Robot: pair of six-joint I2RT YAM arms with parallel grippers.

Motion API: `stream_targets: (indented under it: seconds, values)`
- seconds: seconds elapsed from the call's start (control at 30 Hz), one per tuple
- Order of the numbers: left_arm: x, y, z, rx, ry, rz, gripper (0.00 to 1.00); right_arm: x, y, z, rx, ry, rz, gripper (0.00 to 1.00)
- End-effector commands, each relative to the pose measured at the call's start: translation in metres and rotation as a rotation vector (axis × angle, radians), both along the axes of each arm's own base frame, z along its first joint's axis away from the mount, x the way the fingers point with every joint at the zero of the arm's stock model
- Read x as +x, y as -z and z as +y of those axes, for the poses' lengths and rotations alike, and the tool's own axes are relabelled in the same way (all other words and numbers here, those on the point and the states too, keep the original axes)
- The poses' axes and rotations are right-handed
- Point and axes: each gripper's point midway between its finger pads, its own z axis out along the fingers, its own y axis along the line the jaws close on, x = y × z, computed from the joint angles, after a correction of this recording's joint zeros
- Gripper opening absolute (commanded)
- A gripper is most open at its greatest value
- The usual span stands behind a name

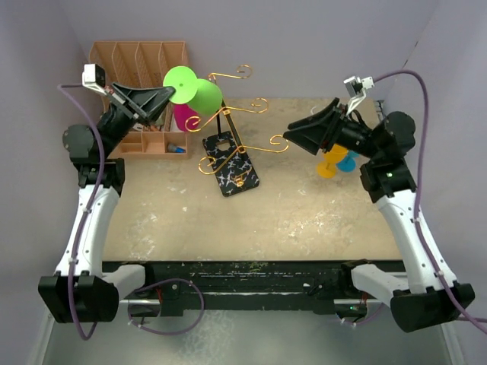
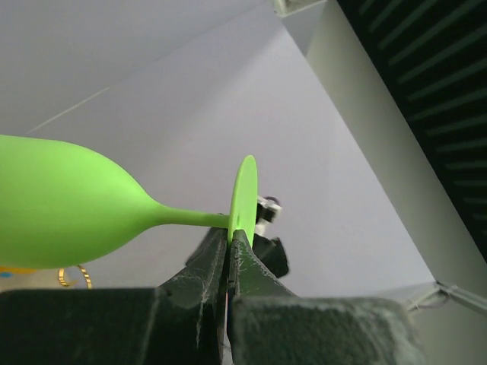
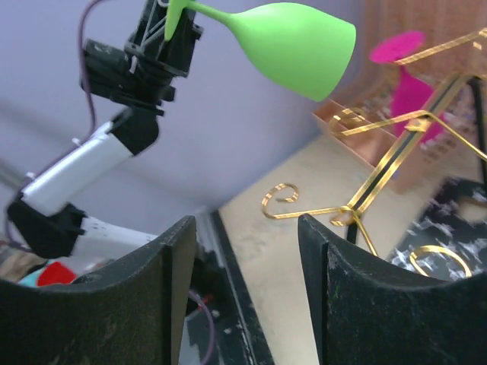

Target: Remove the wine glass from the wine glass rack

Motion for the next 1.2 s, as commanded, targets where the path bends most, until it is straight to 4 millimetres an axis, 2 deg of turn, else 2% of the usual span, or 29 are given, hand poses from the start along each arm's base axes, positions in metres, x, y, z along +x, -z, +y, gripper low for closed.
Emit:
stream_targets:
  seconds: [0.0,0.2,0.3,0.43,0.73,0.97,1.17]
  values:
    - [-0.085,-0.06,-0.005,-0.083,0.114,-0.233,0.0,-0.053,-0.055,0.012,0.193,-0.29,-0.22,0.59]
    - [-0.14,-0.081,-0.007,-0.119,0.171,-0.318,0.0,-0.052,-0.06,0.03,0.189,-0.393,-0.267,0.61]
    - [-0.154,-0.086,-0.008,-0.133,0.191,-0.343,0.0,-0.054,-0.068,0.043,0.197,-0.453,-0.304,0.61]
    - [-0.163,-0.087,-0.007,-0.154,0.2,-0.359,0.0,-0.055,-0.078,0.058,0.22,-0.525,-0.351,0.61]
    - [-0.178,-0.087,-0.003,-0.197,0.215,-0.38,0.0,-0.053,-0.093,0.078,0.319,-0.634,-0.401,0.61]
    - [-0.193,-0.097,-0.001,-0.212,0.232,-0.427,0.0,-0.045,-0.091,0.095,0.338,-0.681,-0.389,0.59]
    - [-0.196,-0.096,-0.001,-0.219,0.237,-0.432,0.0,-0.055,-0.096,0.104,0.373,-0.737,-0.407,0.59]
